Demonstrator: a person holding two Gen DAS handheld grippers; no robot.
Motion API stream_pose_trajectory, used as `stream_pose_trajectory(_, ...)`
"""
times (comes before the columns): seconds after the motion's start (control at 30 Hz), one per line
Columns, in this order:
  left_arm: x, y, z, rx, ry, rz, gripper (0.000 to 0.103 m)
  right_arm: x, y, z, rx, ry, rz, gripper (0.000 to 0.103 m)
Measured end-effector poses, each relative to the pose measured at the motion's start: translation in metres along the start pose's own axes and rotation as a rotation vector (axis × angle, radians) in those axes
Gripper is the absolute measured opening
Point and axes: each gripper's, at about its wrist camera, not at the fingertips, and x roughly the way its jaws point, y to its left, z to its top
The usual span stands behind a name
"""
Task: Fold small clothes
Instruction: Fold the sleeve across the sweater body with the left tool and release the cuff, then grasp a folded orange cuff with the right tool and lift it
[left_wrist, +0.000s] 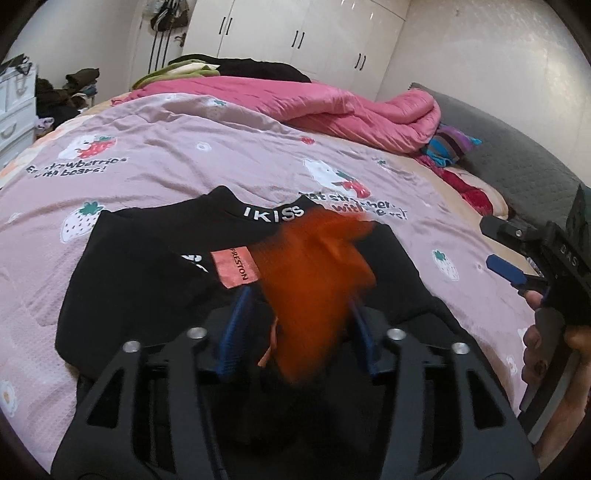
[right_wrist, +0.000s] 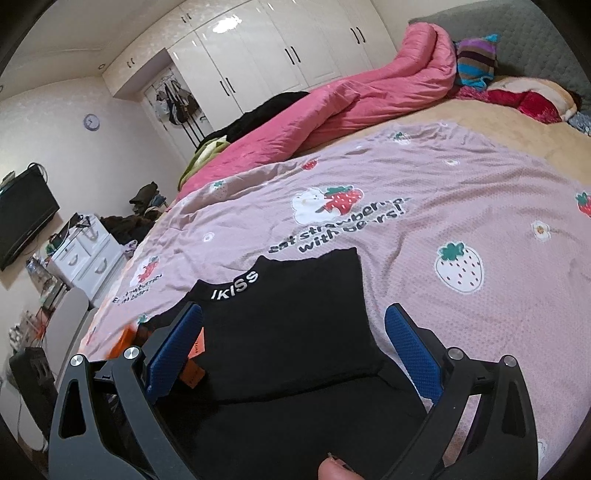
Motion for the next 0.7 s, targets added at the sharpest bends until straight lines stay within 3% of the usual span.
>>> stream_pose_trajectory(0.17,-0.007,0.002,0.004,-0.020,-0.003,-0.041,0.063,0.006,-0.005,-0.002,0.028,0.033,0.013,0.099)
stream_pose_trajectory(0.27,-0.016,0.007,0.008,-0.044,-0.027,-0.055,0.079,0.011,0.001,-0.005,0.005,0.056,0.010,0.099)
stream_pose_trajectory(0.4,-0.032,0.017,0.016,-0.073,-0.072,-0.047,0.083,0.018,0.013,-0.011,-0.035,0.093,0.013,0.098)
stream_pose_trajectory(0.53,-0.036,0.030,0.022,-0.075,-0.095,0.068,0.085,0.027,0.026,-0.024,-0.070,0.155,0.049,0.098)
stream_pose_trajectory(0.6,-0.033,0.038,0.024,-0.074,-0.087,0.135,0.094,0.031,0.033,-0.032,-0.099,0.188,0.043,0.098)
stream_pose_trajectory(0.7,-0.032,0.051,0.026,-0.078,-0.082,0.210,0.094,0.034,0.042,-0.050,-0.134,0.242,0.046,0.098)
